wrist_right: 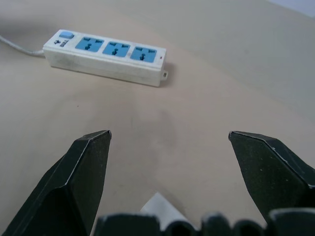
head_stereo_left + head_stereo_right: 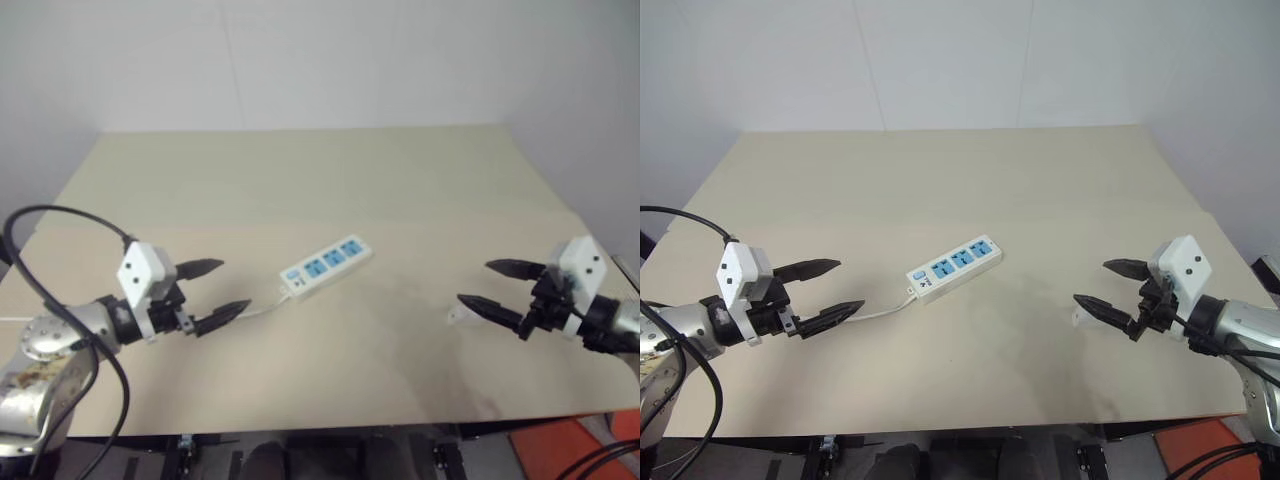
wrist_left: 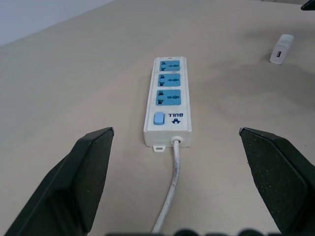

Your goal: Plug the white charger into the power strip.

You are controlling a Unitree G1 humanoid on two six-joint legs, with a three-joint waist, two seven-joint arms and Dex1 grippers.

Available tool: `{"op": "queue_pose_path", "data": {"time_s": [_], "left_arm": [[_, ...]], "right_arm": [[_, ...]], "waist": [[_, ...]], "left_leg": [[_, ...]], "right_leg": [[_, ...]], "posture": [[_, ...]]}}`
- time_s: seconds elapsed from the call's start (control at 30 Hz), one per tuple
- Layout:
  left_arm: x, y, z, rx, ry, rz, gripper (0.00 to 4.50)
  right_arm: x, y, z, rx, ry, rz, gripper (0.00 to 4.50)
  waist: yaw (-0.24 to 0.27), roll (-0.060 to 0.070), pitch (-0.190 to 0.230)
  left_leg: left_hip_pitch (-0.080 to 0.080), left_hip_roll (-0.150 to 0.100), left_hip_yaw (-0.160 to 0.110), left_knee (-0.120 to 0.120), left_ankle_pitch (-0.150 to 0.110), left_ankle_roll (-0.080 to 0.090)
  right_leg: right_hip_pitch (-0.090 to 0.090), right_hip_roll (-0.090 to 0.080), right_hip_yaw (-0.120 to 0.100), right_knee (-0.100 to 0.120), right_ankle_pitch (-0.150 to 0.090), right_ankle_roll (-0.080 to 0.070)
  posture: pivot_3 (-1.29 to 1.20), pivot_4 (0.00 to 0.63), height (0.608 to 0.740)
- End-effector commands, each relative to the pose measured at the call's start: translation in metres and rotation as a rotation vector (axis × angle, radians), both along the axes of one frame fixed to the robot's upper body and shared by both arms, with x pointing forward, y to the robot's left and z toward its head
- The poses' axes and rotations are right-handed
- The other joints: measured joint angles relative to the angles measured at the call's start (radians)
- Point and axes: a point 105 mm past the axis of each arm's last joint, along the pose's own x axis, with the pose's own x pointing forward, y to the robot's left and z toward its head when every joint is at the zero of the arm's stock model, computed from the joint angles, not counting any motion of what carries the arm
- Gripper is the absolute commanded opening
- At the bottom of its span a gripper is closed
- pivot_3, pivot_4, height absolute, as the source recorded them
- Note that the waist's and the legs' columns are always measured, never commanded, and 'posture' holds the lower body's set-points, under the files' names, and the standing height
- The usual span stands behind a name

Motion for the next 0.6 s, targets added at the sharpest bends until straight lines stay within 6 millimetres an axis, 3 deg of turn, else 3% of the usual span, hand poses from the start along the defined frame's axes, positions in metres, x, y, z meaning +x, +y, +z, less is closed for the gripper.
{"op": "queue_pose_path", "data": {"time_s": [0.03,0.6], "left_arm": [[-0.0030,-0.0019,0.0095,-0.006,-0.040,-0.009,4.47],[-0.0007,-0.0069,0.0075,-0.025,-0.032,-0.028,4.47]], "right_arm": [[-0.0007,0.0017,0.0102,0.003,-0.048,0.019,4.50],[-0.0030,0.0025,0.0111,-0.007,-0.045,0.027,4.50]], "waist": [[0.000,0.000,0.000],[0.000,0.000,0.000]], "left_leg": [[0.000,0.000,0.000,0.000,0.000,0.000],[0.000,0.000,0.000,0.000,0.000,0.000]], "right_leg": [[0.000,0.000,0.000,0.000,0.000,0.000],[0.000,0.000,0.000,0.000,0.000,0.000]], "posture": [[0.00,0.150,0.740],[0.00,0.150,0.740]]}}
